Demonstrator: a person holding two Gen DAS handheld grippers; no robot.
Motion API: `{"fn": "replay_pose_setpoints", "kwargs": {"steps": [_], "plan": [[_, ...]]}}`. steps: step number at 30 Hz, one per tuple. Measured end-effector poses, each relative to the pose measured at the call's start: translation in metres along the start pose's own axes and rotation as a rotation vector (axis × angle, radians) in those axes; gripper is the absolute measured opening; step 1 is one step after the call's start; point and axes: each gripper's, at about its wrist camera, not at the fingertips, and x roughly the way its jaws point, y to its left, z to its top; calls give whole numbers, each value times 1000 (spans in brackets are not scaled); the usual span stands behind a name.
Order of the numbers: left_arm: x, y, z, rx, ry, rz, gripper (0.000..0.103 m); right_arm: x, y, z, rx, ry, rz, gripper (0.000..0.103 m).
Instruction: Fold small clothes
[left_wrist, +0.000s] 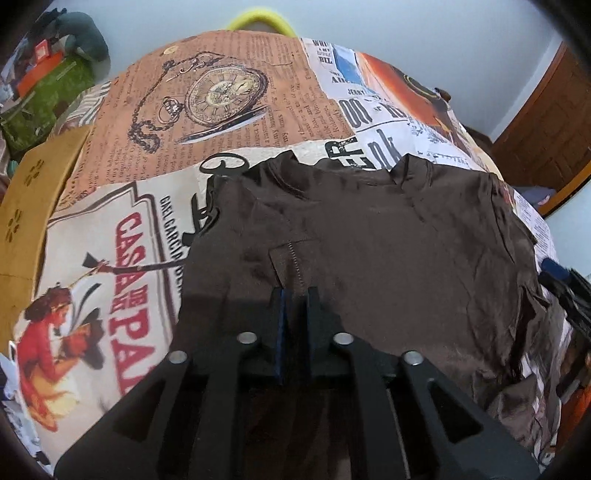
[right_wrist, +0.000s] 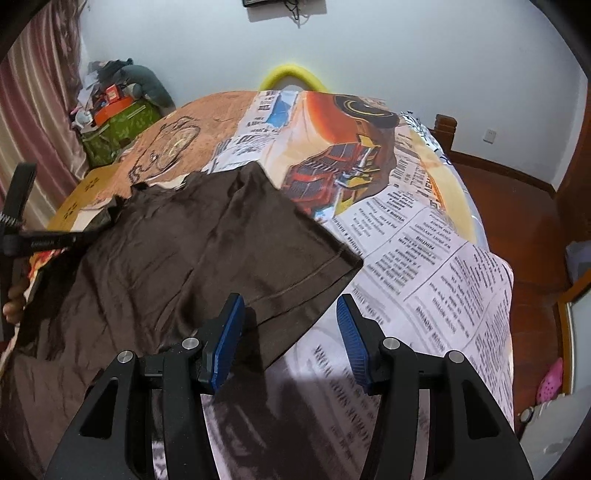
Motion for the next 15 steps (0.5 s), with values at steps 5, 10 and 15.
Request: {"fn": "replay_pose_setpoints", "kwargs": {"steps": [5, 10, 15], "plan": [[-53, 22, -6, -14, -109, -37, 53, 6, -11, 10, -17, 6, -33, 48], [-55, 55, -5, -47, -149, 104, 55, 15, -17, 14, -4, 18, -12, 48], [-11, 66, -14, -64, -51, 124, 55, 25, -14, 15, 7, 29, 46, 49]]}}
